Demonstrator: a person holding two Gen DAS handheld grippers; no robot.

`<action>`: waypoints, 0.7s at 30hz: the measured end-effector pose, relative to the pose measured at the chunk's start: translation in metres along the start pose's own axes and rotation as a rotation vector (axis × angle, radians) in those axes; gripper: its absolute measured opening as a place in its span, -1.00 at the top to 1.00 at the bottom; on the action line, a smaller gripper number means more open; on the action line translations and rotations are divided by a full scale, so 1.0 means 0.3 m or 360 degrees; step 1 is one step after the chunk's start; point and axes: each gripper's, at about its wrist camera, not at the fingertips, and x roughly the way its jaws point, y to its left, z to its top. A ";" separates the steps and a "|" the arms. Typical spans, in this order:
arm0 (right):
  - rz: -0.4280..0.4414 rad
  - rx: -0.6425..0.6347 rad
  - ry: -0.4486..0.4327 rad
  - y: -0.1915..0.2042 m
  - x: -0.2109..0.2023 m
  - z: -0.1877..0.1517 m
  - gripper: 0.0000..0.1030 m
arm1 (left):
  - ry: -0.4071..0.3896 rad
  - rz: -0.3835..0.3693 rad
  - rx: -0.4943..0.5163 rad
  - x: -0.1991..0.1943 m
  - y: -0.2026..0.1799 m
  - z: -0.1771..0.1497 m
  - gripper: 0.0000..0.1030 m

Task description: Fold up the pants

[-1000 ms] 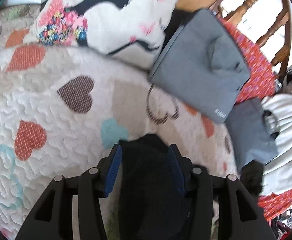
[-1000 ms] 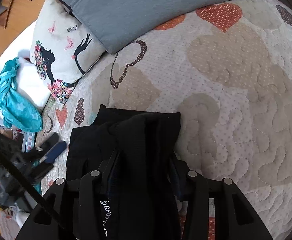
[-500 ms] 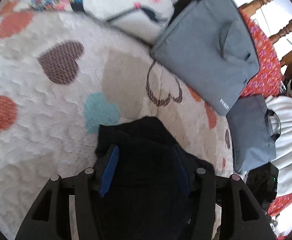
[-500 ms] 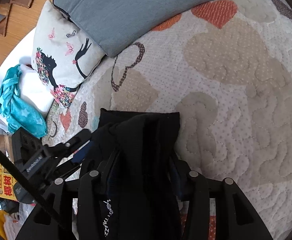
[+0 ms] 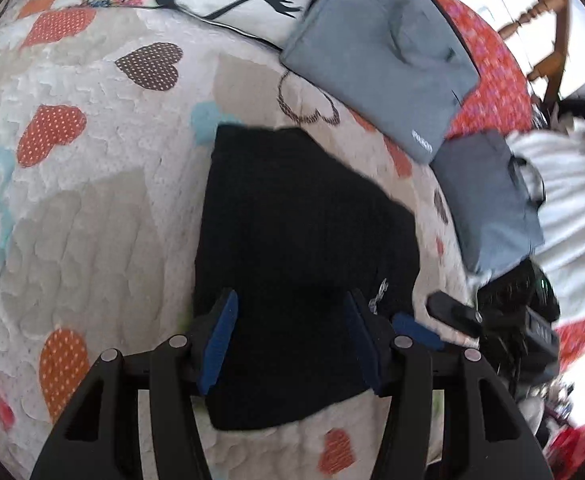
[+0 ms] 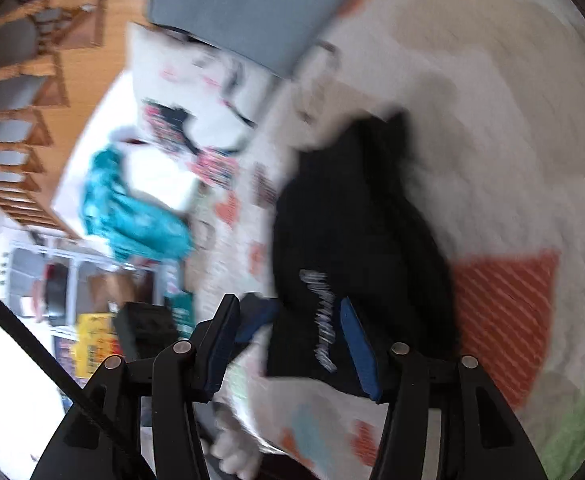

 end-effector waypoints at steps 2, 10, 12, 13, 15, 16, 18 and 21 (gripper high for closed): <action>-0.0029 -0.0010 0.0003 -0.016 -0.007 -0.009 0.20 | -0.0013 0.0020 0.0091 -0.006 -0.006 -0.026 -0.04; -0.0227 -0.0171 0.0027 0.019 -0.008 -0.011 0.37 | 0.0111 0.0206 0.0400 0.006 -0.067 -0.042 -0.05; -0.0325 -0.0239 0.0029 0.044 -0.020 -0.008 0.37 | 0.0250 0.0337 0.0491 -0.012 -0.083 -0.032 -0.32; -0.0385 -0.0269 0.0014 0.057 -0.026 -0.006 0.36 | 0.0278 0.0354 0.0479 -0.025 -0.078 -0.026 -0.33; -0.0565 -0.0314 -0.0073 0.091 -0.066 0.008 0.27 | 0.0223 0.0320 0.0457 -0.099 -0.061 0.006 -0.33; -0.0629 -0.0329 -0.0130 0.103 -0.086 0.018 0.01 | 0.0176 0.0308 0.0448 -0.123 -0.056 0.020 -0.33; -0.0646 -0.0357 -0.0258 0.136 -0.132 0.049 -0.10 | 0.0038 0.0198 0.0356 -0.177 -0.039 0.075 -0.33; -0.0333 -0.0311 -0.0345 0.188 -0.141 0.108 -0.11 | -0.0048 0.0036 0.0157 -0.163 -0.012 0.138 -0.33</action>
